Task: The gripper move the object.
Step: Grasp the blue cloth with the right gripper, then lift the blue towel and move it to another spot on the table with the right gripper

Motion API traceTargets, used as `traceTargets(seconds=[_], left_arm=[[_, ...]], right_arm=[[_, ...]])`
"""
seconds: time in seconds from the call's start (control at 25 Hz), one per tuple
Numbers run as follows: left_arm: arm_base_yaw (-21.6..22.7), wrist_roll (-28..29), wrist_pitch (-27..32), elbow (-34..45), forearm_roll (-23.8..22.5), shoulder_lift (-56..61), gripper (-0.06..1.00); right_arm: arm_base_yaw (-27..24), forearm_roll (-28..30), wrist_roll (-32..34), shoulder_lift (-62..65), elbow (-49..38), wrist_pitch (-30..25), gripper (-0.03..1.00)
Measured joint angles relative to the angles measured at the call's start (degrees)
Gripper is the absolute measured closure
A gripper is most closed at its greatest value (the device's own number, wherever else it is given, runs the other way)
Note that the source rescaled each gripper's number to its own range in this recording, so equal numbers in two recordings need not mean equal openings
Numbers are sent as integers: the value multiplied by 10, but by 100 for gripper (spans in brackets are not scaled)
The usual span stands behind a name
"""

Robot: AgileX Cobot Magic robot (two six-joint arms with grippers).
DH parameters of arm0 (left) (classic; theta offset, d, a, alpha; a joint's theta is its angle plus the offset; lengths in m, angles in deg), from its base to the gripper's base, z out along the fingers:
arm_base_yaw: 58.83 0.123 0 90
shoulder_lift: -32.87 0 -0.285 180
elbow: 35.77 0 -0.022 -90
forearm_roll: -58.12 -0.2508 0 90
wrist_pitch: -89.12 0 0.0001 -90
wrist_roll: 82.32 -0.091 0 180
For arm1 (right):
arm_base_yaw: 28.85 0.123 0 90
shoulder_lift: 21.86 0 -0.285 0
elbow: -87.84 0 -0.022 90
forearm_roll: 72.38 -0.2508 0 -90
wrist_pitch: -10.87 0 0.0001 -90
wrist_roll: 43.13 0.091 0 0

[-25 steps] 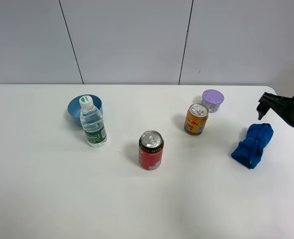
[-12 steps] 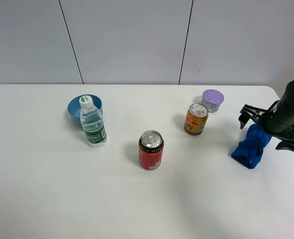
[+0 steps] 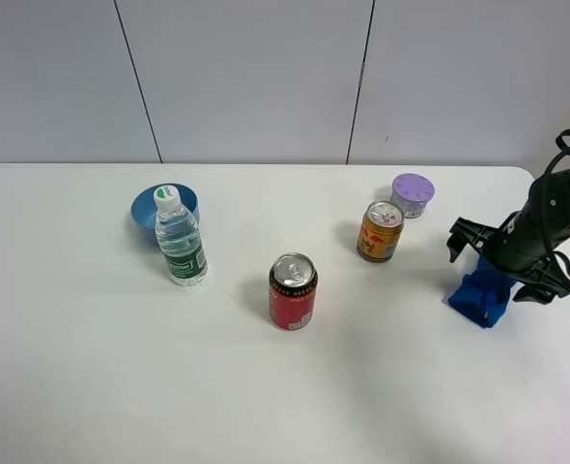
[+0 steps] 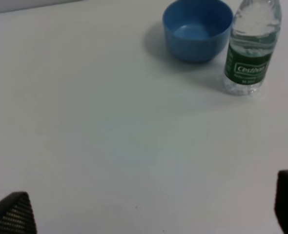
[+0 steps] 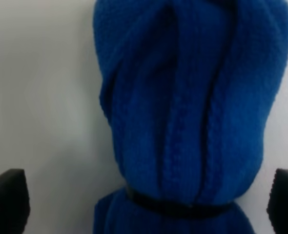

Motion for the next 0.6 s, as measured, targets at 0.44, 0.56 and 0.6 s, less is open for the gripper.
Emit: traceTargets(seconds=[0.44, 0.56, 0.6], left_arm=[[0, 0, 0, 0, 0, 0, -6], [0, 0, 0, 0, 0, 0, -6], [0, 0, 0, 0, 0, 0, -6]], right_arm=[[0, -1, 19, -2, 0, 5, 82], [0, -1, 21, -2, 0, 5, 97], [0, -1, 19, -2, 0, 3, 97]])
